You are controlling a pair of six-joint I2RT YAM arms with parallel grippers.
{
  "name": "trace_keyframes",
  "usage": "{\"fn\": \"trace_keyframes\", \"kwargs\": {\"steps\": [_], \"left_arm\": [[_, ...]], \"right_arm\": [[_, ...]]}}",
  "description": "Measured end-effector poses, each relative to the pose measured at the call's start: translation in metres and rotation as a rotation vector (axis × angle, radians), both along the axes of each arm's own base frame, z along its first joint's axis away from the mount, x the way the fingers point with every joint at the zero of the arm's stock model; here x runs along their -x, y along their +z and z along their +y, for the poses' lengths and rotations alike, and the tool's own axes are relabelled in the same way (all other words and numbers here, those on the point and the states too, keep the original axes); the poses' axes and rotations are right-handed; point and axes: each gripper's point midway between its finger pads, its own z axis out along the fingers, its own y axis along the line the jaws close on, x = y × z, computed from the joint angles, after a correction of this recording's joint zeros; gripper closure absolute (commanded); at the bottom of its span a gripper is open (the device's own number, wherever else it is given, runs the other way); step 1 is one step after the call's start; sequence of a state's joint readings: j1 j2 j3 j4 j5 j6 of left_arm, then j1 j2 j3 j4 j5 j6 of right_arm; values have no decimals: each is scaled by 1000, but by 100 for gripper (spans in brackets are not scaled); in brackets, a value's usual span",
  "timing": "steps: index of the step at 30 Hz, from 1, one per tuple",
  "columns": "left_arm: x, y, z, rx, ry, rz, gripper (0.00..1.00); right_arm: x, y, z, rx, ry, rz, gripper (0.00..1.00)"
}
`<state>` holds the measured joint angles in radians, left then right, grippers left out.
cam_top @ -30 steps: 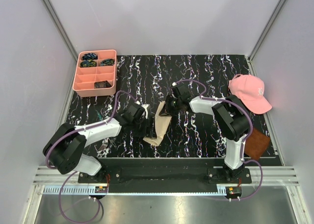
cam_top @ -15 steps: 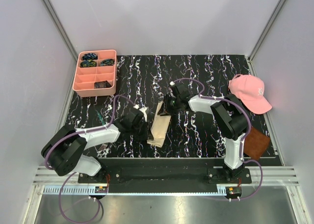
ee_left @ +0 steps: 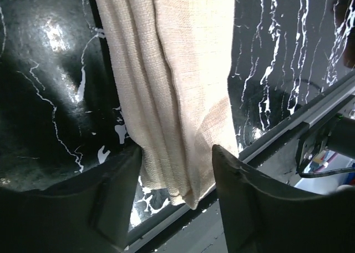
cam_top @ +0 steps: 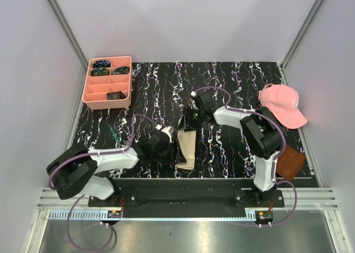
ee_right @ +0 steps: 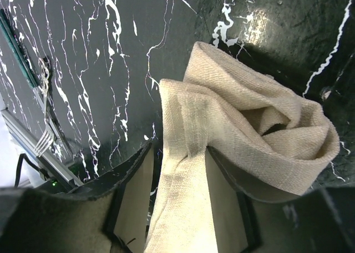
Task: Fold the napkin into a case and place the utensils inside
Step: Fold the 2/3-rectangle-folded napkin at the center of the board.
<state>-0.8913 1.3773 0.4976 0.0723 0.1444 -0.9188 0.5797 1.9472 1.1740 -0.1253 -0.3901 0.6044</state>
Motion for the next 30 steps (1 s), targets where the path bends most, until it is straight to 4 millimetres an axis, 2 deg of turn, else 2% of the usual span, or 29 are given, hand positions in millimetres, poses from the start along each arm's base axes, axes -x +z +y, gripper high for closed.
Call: {"fn": "trace_keyframes", "kwargs": {"steps": [3, 7, 13, 20, 24, 27, 30], "left_arm": [[-1, 2, 1, -7, 11, -1, 36], [-5, 4, 13, -44, 53, -12, 45], [-32, 16, 39, -45, 175, -42, 50], [-40, 27, 56, -41, 226, -78, 50], [-42, 21, 58, -54, 223, -73, 54], [-43, 11, 53, -55, 201, -52, 54], [-43, 1, 46, -47, 178, -27, 64]], "right_arm": [[0, 1, -1, 5, 1, -7, 45], [-1, 2, -2, 15, -2, -9, 48], [-12, 10, -2, 41, -13, -31, 57], [-25, 17, -1, 69, -32, -64, 55], [-32, 12, -1, 93, -40, -73, 55], [-31, 6, -5, 121, -41, -64, 54], [-31, 3, -5, 134, -37, -63, 54]]}}
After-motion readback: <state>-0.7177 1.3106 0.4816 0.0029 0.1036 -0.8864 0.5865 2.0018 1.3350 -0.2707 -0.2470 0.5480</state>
